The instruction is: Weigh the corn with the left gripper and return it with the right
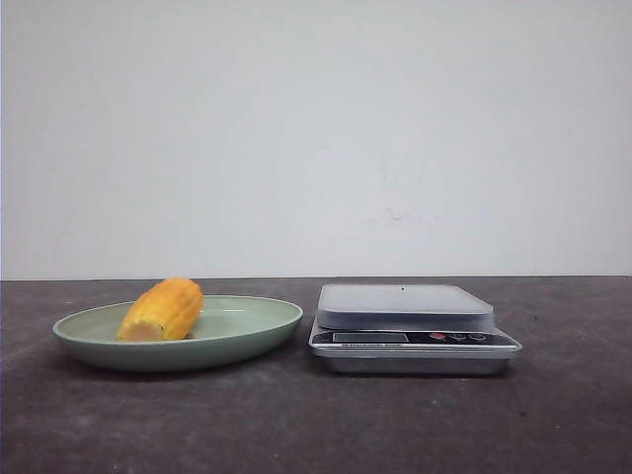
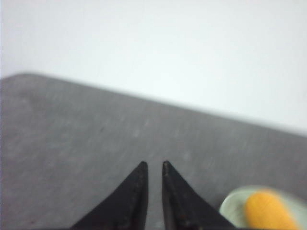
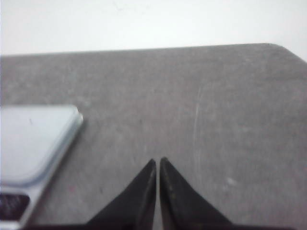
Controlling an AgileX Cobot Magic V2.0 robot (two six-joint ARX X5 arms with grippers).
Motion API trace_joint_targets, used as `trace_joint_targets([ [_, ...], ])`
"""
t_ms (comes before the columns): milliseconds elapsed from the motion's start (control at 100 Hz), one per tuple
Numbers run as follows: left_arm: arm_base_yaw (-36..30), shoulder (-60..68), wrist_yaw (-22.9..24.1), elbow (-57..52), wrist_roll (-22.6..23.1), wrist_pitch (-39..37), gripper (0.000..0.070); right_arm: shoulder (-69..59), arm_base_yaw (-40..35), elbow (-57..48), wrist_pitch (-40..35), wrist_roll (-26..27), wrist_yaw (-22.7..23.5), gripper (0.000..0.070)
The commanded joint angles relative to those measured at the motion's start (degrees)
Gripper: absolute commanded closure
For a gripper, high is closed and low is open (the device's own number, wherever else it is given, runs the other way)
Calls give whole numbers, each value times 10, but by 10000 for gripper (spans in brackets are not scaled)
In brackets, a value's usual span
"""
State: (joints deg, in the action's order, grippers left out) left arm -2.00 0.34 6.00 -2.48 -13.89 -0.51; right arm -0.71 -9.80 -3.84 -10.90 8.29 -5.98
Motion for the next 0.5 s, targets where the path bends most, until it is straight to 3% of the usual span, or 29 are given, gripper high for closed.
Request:
trace_joint_targets([
  [0, 1, 10, -1, -27, -81, 11, 685, -6, -2, -41, 13, 28, 0, 696],
  [190, 1, 114, -5, -169, -85, 80, 686, -109, -2, -188, -15, 48, 0, 696],
  [280, 1, 180, -37, -251, -70, 88, 684, -175, -2, -269, -46, 43, 0, 695],
  [320, 1, 205, -52, -282, -60, 89, 651, -201, -2, -301, -57, 44, 2, 675],
  [360, 1, 231, -66, -315, -57, 92, 549, -226, -2, -330, -64, 44, 2, 596],
  [420, 1, 270, -79, -363, -57, 102, 355, -257, -2, -369, -70, 43, 15, 417],
  [490, 0, 301, -97, -400, -56, 114, 320, -290, -2, -408, -79, 34, 41, 259],
])
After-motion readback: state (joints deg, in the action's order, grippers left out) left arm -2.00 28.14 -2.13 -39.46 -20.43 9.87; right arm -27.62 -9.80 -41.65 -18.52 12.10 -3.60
